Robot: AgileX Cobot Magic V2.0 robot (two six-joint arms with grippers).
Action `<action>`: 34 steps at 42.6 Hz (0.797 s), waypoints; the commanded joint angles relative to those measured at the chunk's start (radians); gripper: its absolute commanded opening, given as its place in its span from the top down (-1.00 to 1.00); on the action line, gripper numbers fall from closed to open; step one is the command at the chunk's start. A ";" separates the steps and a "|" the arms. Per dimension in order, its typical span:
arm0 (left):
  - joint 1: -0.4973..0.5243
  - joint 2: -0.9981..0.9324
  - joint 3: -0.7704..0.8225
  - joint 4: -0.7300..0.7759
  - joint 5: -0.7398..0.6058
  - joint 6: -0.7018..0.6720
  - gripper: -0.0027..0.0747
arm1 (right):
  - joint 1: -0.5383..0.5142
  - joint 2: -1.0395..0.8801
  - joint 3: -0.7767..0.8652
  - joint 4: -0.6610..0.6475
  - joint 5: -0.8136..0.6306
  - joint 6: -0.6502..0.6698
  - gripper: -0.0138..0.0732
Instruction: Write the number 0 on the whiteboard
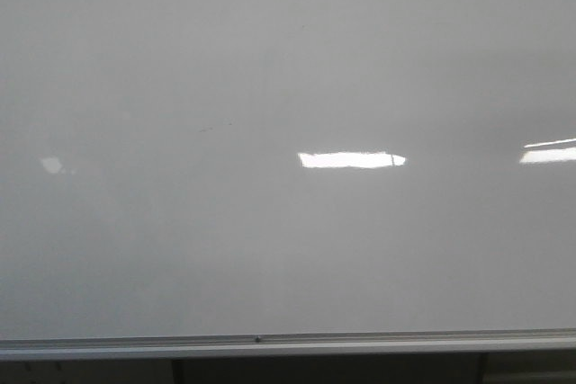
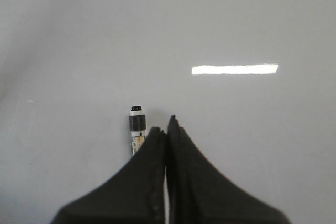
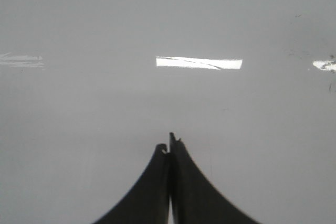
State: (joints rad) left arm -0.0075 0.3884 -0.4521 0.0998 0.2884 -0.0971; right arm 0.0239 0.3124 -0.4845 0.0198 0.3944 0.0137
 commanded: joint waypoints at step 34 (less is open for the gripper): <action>-0.005 0.458 -0.106 0.021 -0.053 -0.017 -0.75 | -0.007 0.016 -0.036 -0.011 -0.044 -0.004 -0.68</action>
State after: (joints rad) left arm -0.0075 0.7461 -0.5034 0.1015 0.3164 -0.1023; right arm 0.0239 0.3124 -0.4845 0.0198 0.4245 0.0137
